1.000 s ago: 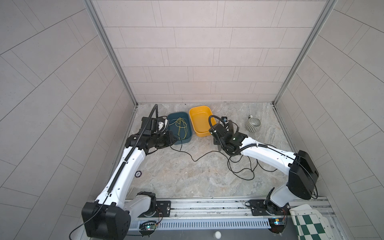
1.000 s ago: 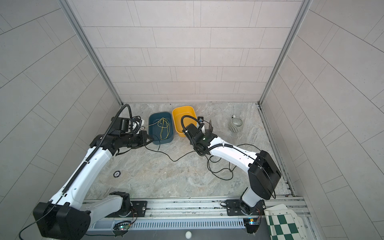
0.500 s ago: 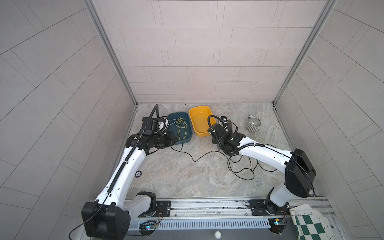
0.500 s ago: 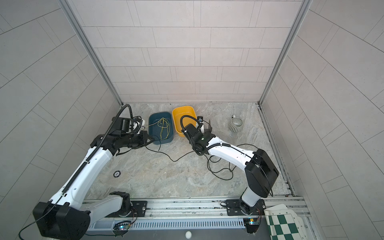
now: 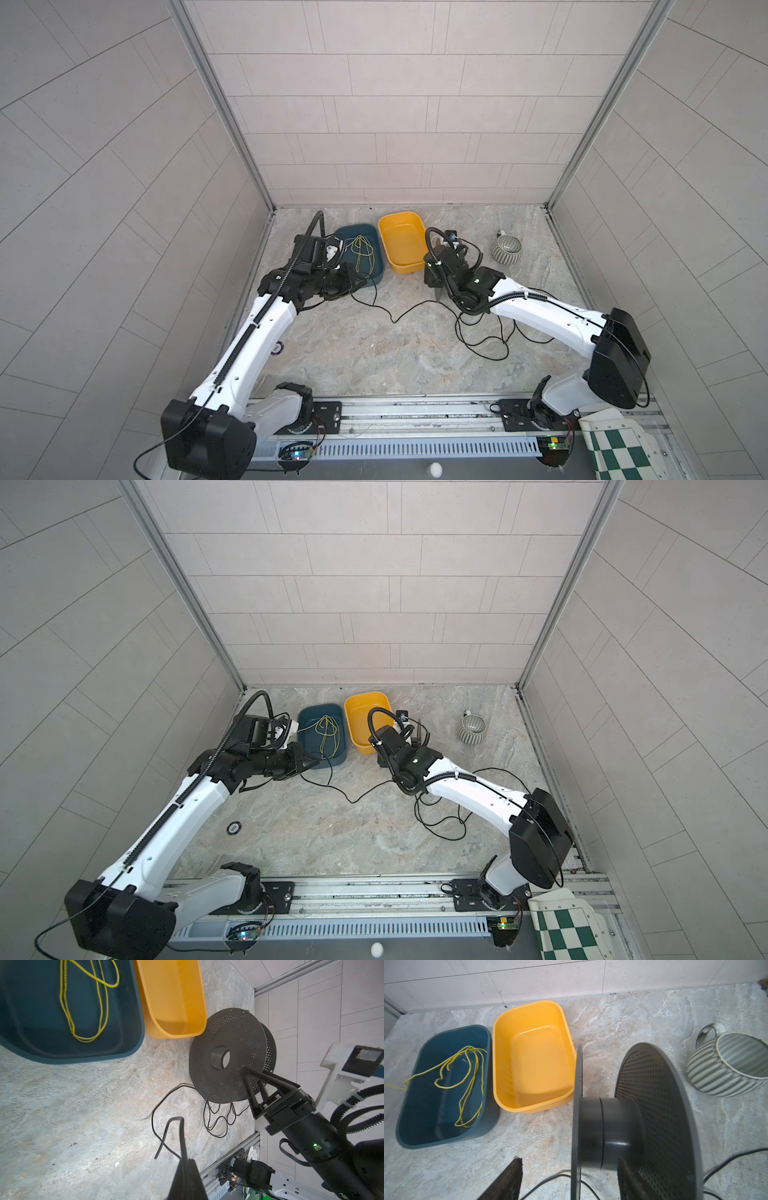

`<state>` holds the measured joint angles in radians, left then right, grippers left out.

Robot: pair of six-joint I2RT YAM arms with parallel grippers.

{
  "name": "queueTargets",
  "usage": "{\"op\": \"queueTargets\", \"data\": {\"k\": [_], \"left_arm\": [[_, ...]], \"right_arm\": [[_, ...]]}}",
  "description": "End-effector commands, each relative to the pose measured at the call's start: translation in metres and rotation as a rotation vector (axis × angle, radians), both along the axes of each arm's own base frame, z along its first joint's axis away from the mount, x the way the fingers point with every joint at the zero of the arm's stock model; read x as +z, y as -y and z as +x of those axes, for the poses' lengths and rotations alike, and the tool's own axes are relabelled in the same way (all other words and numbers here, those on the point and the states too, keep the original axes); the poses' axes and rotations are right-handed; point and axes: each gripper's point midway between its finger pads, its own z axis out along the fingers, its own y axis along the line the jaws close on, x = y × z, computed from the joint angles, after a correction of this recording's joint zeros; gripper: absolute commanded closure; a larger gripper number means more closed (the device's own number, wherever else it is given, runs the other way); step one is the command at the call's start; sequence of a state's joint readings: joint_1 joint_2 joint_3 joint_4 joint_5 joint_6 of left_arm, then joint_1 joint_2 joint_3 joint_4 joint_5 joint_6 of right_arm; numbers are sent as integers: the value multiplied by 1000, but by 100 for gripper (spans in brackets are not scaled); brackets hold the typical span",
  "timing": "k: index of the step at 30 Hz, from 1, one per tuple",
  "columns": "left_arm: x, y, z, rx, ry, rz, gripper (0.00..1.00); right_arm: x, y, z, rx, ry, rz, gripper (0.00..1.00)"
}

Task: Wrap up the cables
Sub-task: 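Move the upright grey spool toward the yellow tub with the right gripper, then open the right gripper off the spool and draw it back toward the black cable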

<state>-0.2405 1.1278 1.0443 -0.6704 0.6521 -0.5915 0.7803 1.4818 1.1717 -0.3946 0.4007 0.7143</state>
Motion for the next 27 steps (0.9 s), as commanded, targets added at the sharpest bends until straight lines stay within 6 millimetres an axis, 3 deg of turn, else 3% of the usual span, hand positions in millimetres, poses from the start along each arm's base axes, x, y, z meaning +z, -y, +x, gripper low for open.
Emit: {"op": "queueTargets", "data": {"k": [1,11,19,27], "left_arm": [[7,10,2,3,-4,-50,100],[26,21,10,87,-21,-154,100],[46,21,31,148,-11,-173,100],[55,21,34,176,-9,-196,100]], "right_arm": [[14,-6,-7,75,29,10,26],[35,-17,-45,350,161,29,21],[33,-25,-89,555,246,-6,18],[45,-73,-112,693,411,-156,26]]}}
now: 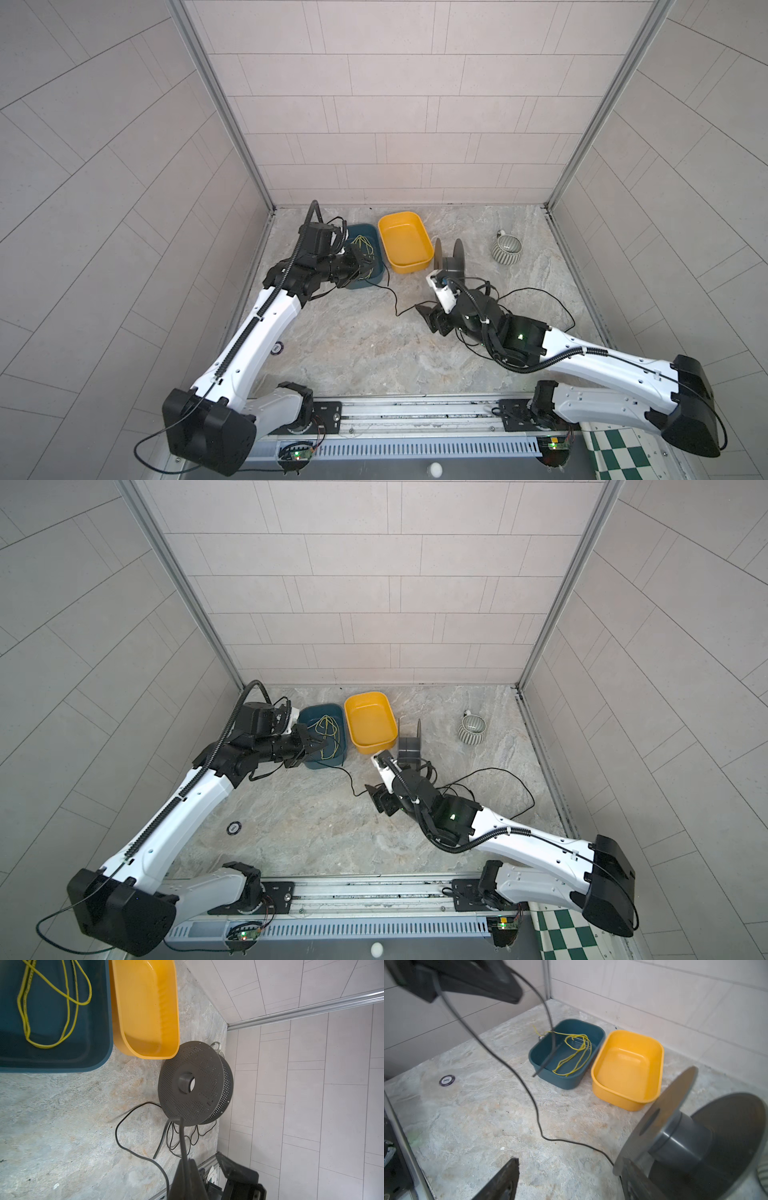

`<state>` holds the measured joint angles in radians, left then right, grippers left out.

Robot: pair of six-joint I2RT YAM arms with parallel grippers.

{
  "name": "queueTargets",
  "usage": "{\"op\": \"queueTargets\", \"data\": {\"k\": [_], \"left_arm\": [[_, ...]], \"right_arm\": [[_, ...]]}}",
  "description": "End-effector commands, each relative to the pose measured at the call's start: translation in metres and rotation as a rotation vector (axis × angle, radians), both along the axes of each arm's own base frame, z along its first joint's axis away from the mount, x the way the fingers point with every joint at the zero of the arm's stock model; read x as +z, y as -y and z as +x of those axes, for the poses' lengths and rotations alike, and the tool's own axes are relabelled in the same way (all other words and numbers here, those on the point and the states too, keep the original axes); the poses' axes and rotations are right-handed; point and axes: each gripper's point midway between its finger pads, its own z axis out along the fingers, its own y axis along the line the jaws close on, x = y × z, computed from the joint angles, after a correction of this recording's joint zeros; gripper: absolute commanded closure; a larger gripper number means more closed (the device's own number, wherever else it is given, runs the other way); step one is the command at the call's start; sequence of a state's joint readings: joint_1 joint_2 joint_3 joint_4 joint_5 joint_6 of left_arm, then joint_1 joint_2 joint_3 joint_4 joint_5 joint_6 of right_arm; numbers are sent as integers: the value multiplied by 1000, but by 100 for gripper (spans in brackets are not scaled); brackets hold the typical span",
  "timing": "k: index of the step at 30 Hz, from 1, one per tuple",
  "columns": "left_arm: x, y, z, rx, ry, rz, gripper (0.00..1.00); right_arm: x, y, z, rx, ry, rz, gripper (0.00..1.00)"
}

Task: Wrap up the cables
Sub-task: 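Open the right gripper off the spool and draw it back toward the black cable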

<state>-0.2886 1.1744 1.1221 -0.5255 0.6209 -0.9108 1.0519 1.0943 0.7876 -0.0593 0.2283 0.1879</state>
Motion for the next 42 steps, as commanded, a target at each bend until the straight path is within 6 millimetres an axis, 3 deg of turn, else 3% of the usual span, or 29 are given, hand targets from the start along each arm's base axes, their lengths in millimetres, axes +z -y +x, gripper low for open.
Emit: {"op": "queueTargets", "data": {"k": [1,8,14,17,23,30,39,42], "left_arm": [[16,2,4,18,31,-25,100],[16,2,-1,11,22,-29,100],[17,2,-3,11,22,-33,100],[18,2,-5,8,24,-34,100],[16,2,-6,6,18,-37,100],[13,2,-7,7,14,-40,100],[7,2,-7,10,6,-36,100],[5,2,-6,11,2,-33,100]], "right_arm": [[17,-17,6,14,138,-27,26],[20,-55,17,28,238,-74,34],[19,-74,28,7,280,-105,41],[13,-77,34,-22,280,-117,44],[2,-83,42,-49,282,-140,61],[6,-93,44,-35,292,-127,70],[13,-93,46,-47,305,-120,94],[12,-94,45,-32,304,-131,95]]}}
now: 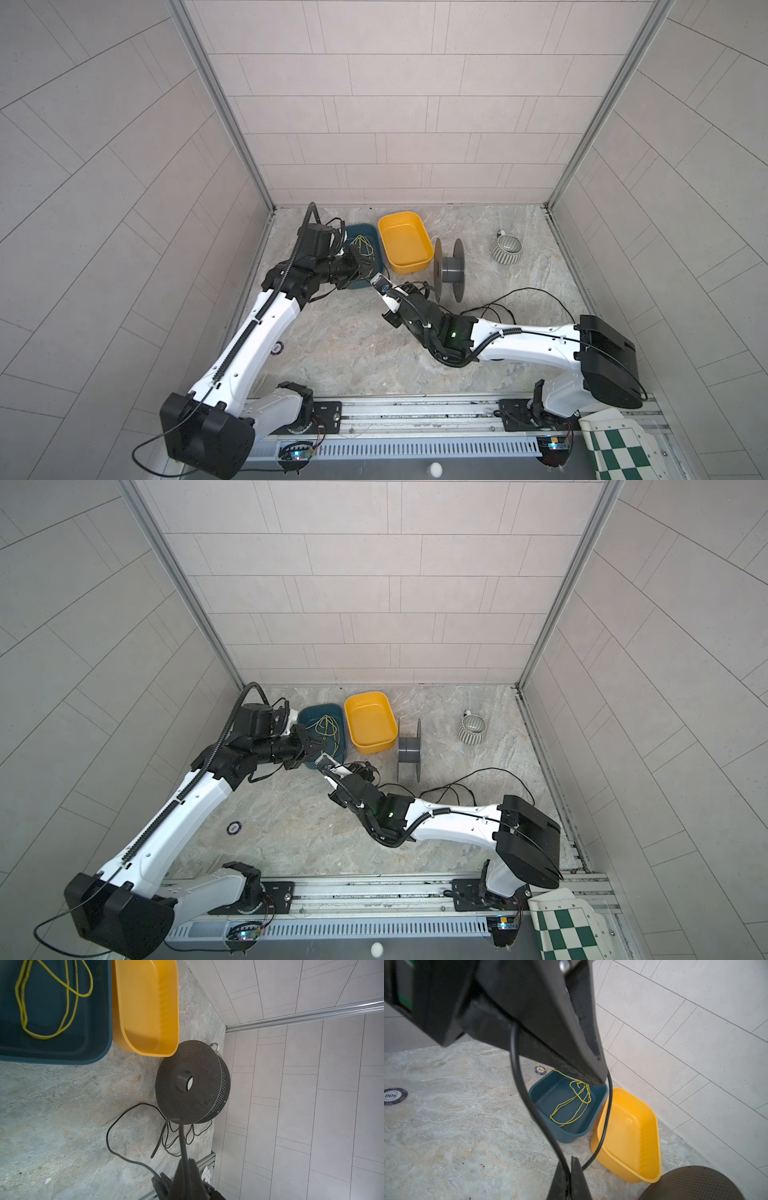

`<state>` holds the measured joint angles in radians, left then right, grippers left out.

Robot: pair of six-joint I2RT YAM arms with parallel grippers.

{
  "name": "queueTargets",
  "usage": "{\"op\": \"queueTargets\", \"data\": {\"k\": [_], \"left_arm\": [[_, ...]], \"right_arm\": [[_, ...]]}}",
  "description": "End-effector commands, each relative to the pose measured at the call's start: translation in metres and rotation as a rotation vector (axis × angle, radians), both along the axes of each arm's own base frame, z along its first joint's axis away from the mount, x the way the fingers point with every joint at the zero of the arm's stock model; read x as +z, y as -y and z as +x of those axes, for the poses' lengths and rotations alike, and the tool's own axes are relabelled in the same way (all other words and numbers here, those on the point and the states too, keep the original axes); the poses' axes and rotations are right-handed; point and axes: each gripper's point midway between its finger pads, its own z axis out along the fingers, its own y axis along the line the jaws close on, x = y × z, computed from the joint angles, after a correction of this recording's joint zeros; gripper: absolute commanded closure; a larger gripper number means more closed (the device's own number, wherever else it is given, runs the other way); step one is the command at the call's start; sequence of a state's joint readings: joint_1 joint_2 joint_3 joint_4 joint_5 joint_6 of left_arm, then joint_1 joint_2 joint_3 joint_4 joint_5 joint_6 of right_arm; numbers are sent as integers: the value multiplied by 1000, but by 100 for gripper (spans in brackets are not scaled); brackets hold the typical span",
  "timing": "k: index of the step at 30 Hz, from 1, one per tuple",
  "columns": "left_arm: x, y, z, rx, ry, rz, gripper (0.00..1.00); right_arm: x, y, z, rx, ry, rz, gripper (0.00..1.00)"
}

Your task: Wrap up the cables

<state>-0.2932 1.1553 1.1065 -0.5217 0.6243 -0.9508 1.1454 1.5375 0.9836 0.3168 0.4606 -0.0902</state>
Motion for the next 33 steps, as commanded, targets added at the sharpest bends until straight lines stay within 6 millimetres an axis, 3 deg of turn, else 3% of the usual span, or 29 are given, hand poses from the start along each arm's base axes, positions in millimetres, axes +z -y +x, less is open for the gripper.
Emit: {"op": "queueTargets", "data": {"k": [1,5,14,20,27,33], "left_arm": [[5,1,0,1,25,-8,100],[3,0,2,1,28,4,98],[12,-2,8,-43,79,85,47],[29,11,15,-91,120,31,30],[44,35,13,-168,191,12,27],[37,66,8,-220,269,131,28]], "right_arm": [[11,-2,0,1,17,6,95],[14,7,-2,-7,22,12,100],[51,55,-26,-6,7,76,100],[70,107,-30,-69,-36,111,100],[63,184,-21,-178,-159,195,100],[67,245,-24,-312,-193,265,100]]}}
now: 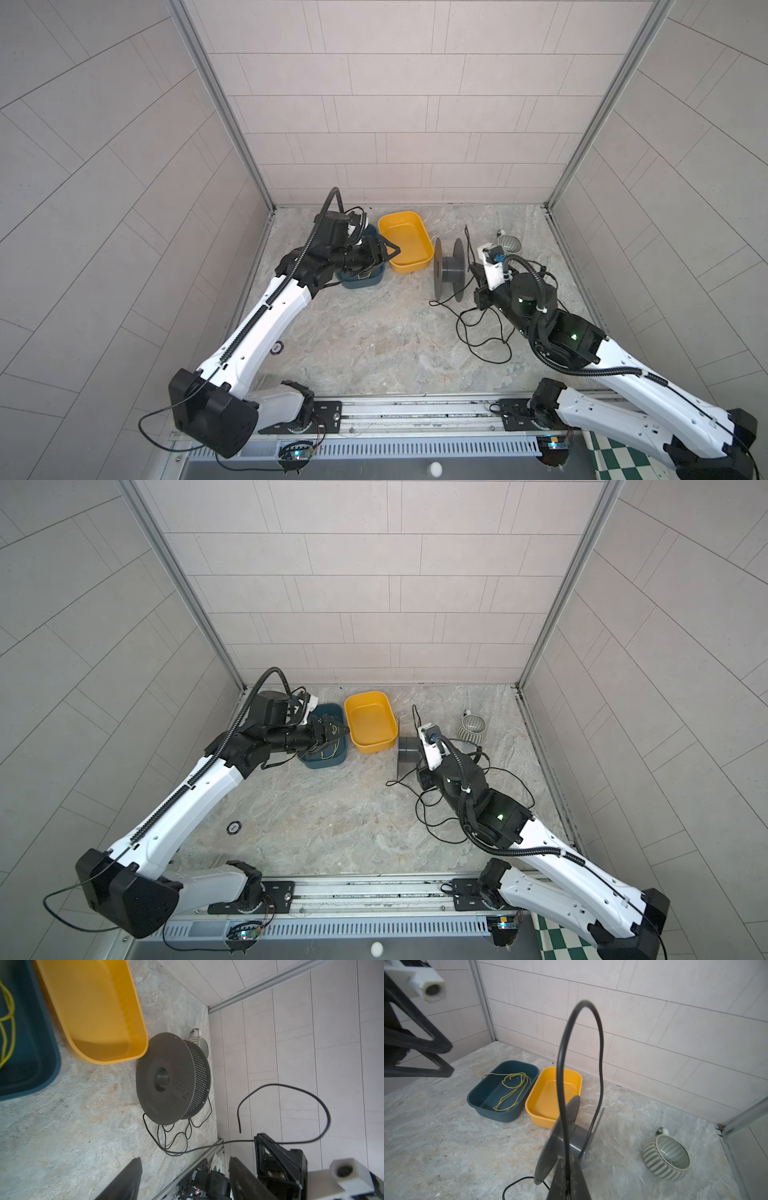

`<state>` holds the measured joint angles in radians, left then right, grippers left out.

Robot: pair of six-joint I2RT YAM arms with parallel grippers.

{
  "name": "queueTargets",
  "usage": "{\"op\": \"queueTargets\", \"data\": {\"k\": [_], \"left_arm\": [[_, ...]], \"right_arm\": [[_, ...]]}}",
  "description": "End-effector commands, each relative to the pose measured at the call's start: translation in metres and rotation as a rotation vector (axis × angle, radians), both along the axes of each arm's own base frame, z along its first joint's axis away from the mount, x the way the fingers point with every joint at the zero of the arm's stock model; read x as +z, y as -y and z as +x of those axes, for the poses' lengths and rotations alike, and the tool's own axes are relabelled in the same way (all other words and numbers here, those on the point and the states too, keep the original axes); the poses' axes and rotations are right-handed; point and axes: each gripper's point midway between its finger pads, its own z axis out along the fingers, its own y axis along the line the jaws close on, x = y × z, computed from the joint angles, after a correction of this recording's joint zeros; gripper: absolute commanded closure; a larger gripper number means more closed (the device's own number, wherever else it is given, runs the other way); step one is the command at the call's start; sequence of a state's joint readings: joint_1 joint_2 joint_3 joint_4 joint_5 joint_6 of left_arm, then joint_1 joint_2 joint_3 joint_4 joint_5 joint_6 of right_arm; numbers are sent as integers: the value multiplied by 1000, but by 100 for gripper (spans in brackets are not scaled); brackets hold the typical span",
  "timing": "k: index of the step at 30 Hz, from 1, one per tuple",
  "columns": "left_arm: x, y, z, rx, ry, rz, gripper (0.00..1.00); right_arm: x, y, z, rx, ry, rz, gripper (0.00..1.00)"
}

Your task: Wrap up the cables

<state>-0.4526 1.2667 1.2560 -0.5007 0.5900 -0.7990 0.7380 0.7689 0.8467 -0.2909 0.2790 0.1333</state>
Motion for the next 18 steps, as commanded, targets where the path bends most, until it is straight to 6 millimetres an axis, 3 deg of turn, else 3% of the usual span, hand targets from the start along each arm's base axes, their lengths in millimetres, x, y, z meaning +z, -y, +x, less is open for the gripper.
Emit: {"op": "queueTargets", "data": {"k": [1,11,18], "left_arm": [[4,14,7,-10,106,75,29],[-40,67,14,-87,163,277,34],[-54,99,23,-112,206,354,41]], "right_arm": [[-9,22,-11,-37,-79,36,100],[-34,62,-16,-185,-245,74,100],[-49,75,-17,-234,-322,94,100]]}}
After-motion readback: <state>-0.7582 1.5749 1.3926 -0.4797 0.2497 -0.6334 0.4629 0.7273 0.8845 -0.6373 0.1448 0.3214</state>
